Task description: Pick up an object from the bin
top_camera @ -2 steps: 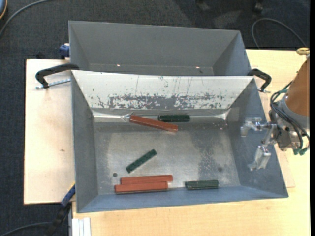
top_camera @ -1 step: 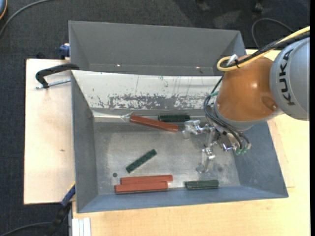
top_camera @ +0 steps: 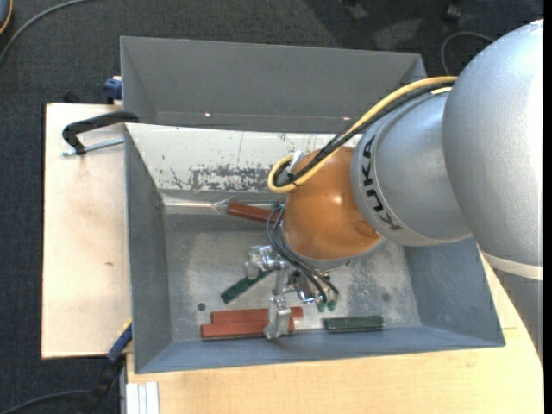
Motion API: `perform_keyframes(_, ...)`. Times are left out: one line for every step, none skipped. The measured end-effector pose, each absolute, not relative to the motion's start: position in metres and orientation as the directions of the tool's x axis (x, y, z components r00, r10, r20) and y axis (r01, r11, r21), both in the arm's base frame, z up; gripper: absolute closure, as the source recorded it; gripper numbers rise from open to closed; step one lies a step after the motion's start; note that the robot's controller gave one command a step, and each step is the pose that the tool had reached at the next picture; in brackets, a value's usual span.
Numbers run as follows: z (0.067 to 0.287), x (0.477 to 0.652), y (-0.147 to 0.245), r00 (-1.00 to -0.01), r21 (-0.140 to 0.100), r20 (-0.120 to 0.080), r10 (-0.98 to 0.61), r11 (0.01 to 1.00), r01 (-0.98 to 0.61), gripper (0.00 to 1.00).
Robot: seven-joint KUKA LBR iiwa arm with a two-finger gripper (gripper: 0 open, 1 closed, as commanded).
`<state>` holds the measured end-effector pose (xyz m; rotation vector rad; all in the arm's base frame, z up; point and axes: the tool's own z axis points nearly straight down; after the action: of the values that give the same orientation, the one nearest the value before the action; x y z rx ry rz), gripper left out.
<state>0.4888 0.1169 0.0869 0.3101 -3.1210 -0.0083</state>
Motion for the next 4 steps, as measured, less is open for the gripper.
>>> perform_keyframes(0.089, 0.491, 0.111, -0.982, 0.001, 0.0, -0.19, 0.982, -0.19, 1.0)
perform_keyframes(0.089, 0.491, 0.111, -0.982, 0.001, 0.0, -0.19, 0.982, -0.19, 0.0)
perform_keyframes(0.071, 0.494, 0.119, -0.977, 0.0, 0.001, -0.211, 0.977, -0.211, 0.0)
perform_keyframes(0.075, 0.498, 0.12, -0.977, 0.001, -0.015, -0.211, 0.978, -0.211, 1.0)
